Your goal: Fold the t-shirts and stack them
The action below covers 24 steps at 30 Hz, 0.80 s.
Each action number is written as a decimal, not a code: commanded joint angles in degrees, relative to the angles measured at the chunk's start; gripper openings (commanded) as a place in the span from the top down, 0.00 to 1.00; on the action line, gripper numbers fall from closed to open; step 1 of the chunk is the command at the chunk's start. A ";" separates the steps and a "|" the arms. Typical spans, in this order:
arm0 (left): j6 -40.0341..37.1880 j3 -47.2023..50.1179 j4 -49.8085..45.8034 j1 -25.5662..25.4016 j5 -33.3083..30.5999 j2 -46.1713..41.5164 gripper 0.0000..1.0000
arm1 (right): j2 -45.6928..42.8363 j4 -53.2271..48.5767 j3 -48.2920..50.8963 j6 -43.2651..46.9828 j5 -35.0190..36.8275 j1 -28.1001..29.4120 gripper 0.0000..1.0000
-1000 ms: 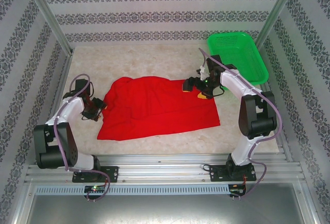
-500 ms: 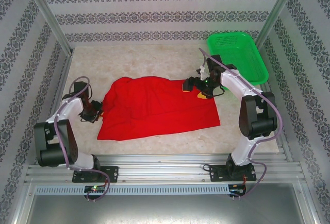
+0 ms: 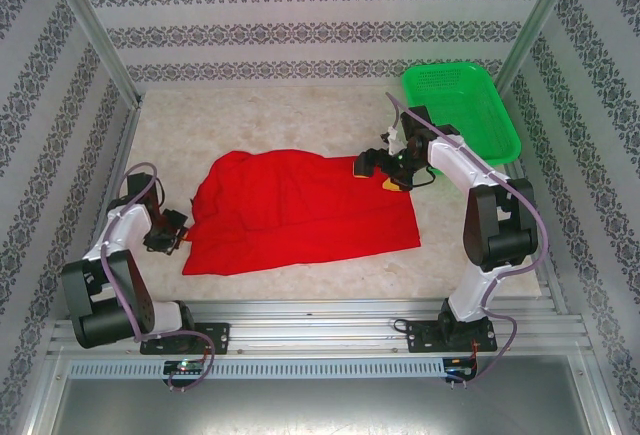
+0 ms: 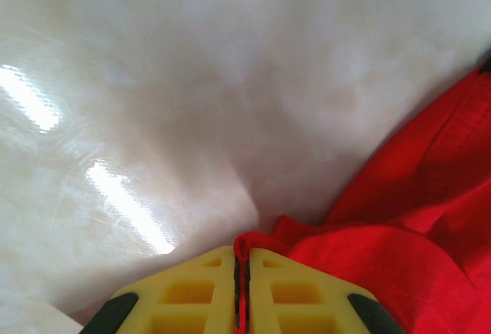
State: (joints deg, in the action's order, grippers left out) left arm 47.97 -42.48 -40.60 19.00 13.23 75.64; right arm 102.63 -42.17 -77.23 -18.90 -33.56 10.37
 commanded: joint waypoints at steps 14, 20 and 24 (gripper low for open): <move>-2.95 -1.93 4.36 0.90 4.08 -2.20 0.60 | -0.59 1.23 0.88 -0.18 -1.16 -0.11 0.02; -5.29 -6.52 5.66 0.75 5.09 -0.85 0.41 | 0.46 -0.13 -1.03 0.60 1.34 -0.68 0.02; -8.41 -10.90 5.16 -0.47 7.32 5.55 0.40 | 2.25 -0.89 -4.11 0.71 1.84 -1.24 0.02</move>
State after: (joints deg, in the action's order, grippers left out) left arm 43.33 -50.76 -36.32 19.31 18.90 77.60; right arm 103.53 -42.02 -78.48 -19.07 -32.93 9.85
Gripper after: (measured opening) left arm 0.604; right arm 0.982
